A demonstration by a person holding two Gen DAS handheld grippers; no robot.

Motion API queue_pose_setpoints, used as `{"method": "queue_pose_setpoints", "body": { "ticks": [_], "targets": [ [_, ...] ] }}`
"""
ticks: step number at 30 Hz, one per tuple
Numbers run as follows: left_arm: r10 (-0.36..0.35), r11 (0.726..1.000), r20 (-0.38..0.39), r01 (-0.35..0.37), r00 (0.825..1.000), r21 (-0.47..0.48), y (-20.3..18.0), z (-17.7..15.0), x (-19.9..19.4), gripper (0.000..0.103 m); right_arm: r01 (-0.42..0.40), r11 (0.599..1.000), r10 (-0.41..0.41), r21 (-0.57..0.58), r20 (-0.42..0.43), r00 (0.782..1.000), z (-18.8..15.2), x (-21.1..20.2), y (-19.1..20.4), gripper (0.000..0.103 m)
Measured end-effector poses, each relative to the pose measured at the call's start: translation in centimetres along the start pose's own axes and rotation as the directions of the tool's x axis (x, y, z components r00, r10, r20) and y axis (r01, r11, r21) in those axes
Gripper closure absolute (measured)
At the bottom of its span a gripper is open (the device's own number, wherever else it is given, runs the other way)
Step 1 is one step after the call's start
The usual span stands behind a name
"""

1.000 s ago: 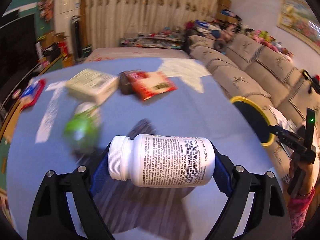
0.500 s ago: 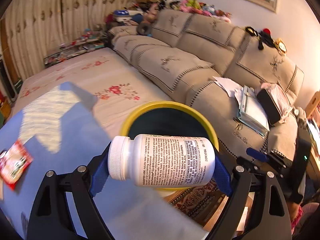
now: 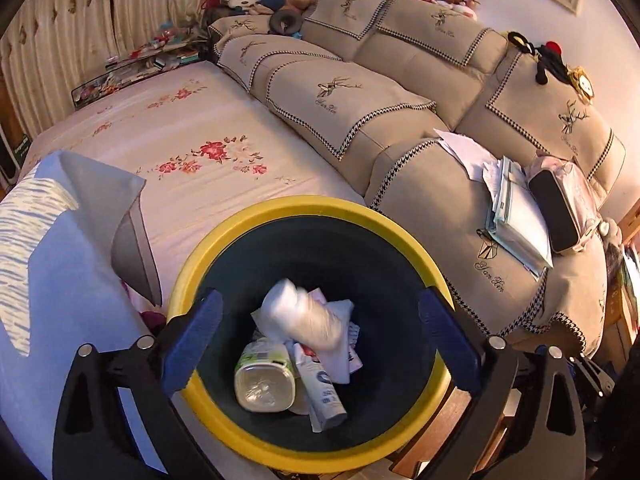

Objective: Collect trash
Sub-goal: 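Carry the pill bottle over the bin and open the left gripper, then move the right gripper to the red snack bag and grasp it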

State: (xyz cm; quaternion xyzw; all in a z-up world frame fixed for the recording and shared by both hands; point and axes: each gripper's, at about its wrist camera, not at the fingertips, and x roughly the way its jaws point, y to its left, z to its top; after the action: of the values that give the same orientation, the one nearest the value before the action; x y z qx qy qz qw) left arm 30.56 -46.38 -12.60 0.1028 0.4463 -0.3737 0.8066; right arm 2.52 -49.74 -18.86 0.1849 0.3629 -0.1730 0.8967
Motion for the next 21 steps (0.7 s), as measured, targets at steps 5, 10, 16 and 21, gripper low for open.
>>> {"method": "queue_pose_setpoints", "body": {
  "ticks": [5, 10, 16, 21],
  "targets": [
    [-0.026, 0.999, 0.095, 0.028, 0.995, -0.020, 1.4, -2.6, -6.3, 0.005, -0.024, 0.999, 0.024, -0.035, -0.002, 1.000, 0.1, 0.0, 2.1, 0.052],
    [-0.017, 0.997, 0.195, 0.031, 0.981, -0.072, 4.8, -6.6, -14.0, 0.005, -0.050, 0.995, 0.050, -0.091, -0.006, 0.999, 0.4, 0.1, 5.4, 0.052],
    [0.095, 0.979, 0.266, -0.042, 0.959, -0.197, 12.4, -12.7, -22.4, 0.005, -0.120, 0.973, 0.119, -0.198, -0.014, 0.993, 1.3, 0.0, 11.9, 0.052],
    [0.273, 0.937, 0.313, -0.177, 0.910, -0.301, 19.3, -18.3, -28.9, 0.005, -0.226, 0.925, 0.227, -0.306, -0.033, 0.973, 2.8, -0.5, 19.1, 0.052]
  ]
}}
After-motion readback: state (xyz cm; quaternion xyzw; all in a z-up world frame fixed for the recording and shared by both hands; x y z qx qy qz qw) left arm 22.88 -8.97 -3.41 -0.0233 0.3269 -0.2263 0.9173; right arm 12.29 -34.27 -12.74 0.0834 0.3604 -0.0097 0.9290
